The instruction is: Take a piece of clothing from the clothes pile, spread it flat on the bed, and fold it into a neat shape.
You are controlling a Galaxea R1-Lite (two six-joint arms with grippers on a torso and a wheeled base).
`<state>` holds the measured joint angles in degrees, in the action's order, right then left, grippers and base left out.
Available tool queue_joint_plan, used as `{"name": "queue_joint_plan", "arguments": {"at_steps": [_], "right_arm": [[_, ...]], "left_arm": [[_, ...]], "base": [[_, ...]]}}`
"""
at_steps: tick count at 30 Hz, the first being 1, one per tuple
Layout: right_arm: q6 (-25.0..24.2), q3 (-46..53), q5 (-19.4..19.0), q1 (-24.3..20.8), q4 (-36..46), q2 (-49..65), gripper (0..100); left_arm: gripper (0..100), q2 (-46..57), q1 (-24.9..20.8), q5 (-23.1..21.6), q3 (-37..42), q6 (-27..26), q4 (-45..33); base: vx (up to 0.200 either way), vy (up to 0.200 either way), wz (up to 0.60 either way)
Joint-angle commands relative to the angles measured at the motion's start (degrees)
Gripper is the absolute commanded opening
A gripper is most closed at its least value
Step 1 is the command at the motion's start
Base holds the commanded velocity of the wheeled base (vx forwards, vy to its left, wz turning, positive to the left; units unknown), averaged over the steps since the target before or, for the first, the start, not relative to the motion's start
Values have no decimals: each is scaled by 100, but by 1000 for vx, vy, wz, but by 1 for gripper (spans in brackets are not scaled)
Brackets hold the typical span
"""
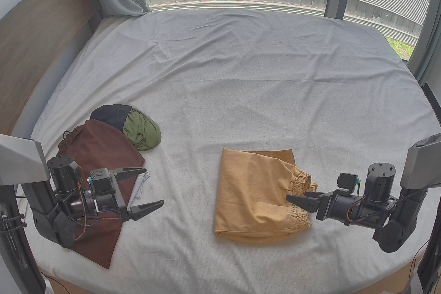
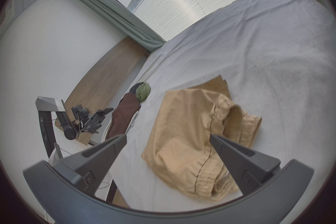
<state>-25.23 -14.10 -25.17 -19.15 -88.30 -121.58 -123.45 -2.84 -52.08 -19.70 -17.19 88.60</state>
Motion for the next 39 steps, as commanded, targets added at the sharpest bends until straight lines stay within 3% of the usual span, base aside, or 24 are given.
{"name": "queue_joint_plan", "arguments": {"at_steps": [1, 9, 21, 35, 39], "right_arm": [[10, 118, 4, -238, -3, -261, 100], [27, 259, 12, -405, -12, -674, 100], [555, 259, 30, -335, -21, -1360, 100], [634, 488, -14, -317, -12, -894, 100], [730, 584, -5, -124, -12, -604, 100]], "left_arm": [[100, -30, -59, -22, 168, -21, -1], [100, -56, 20, -22, 80, -13, -1], [100, -74, 12, -13, 80, -4, -1], [100, -47, 29, -22, 54, -4, -1], [100, -30, 12, -13, 45, -4, -1]], "base": [[0, 0, 0], [0, 0, 0], [0, 0, 0], [0, 0, 0], [0, 0, 0]]}}
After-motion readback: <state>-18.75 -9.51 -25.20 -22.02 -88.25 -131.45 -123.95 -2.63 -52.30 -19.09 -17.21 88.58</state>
